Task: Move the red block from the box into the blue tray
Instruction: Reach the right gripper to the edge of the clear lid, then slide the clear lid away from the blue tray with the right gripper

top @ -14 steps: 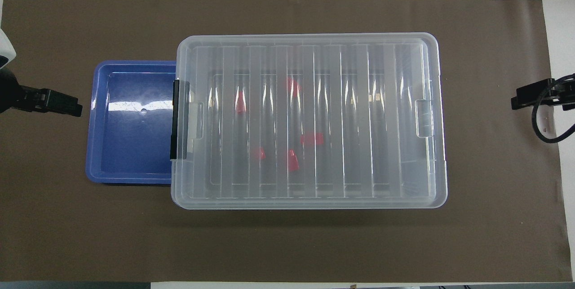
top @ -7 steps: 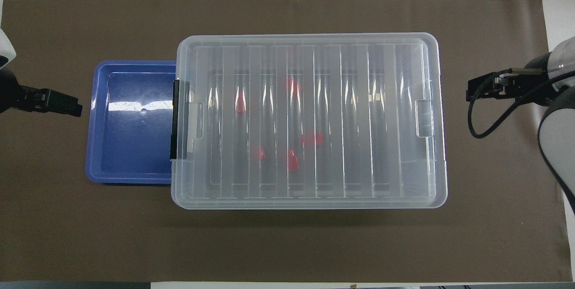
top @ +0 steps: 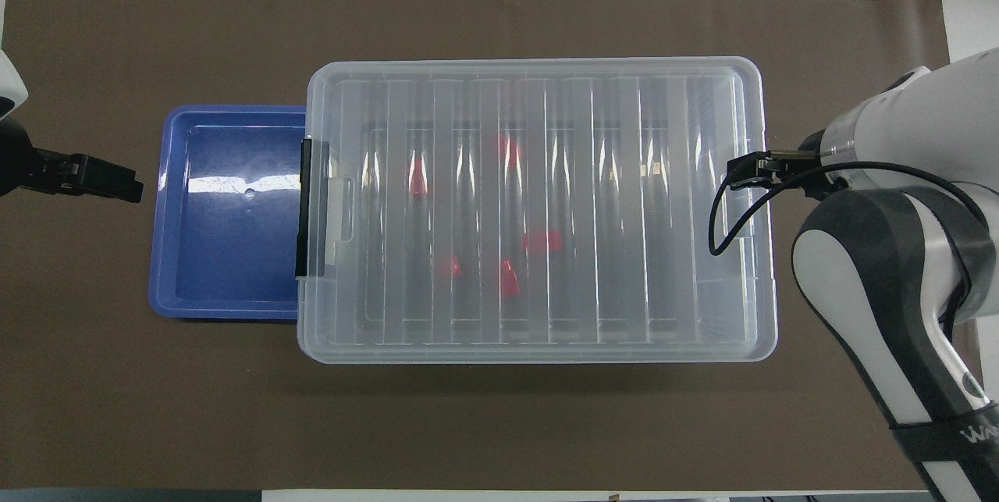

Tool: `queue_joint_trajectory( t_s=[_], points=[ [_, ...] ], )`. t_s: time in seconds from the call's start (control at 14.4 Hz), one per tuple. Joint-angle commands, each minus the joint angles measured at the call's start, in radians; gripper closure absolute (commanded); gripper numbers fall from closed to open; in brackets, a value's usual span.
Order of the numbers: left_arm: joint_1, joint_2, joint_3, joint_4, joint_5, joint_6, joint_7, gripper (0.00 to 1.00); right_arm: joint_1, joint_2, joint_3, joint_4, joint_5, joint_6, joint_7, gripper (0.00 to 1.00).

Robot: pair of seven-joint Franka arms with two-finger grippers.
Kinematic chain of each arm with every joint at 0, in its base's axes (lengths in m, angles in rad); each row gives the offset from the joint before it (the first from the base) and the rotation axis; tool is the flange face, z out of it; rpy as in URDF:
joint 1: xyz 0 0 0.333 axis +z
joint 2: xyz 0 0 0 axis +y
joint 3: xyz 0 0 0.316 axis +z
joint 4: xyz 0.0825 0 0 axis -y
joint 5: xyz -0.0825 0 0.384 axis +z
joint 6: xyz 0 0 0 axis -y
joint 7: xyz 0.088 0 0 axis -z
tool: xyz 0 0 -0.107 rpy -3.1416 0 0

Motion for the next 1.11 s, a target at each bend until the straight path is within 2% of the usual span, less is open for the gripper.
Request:
queue_joint_trajectory(
  t_s=[0.0,0.35,1.04],
  points=[
    [0.011,-0.024,-0.002,-0.017,-0.015,-0.005,0.018,0.0,-0.015,-0.026,0.003,-0.075,0.007,0.062,-0.007,0.0],
    [0.011,-0.024,-0.002,-0.017,-0.015,-0.005,0.018,0.0,-0.067,-0.032,0.001,-0.113,0.007,0.073,-0.117,0.0],
    [0.011,-0.024,-0.002,-0.017,-0.015,-0.005,0.018,0.0,-0.153,-0.031,-0.011,-0.113,0.005,0.091,-0.303,0.0]
  ],
)
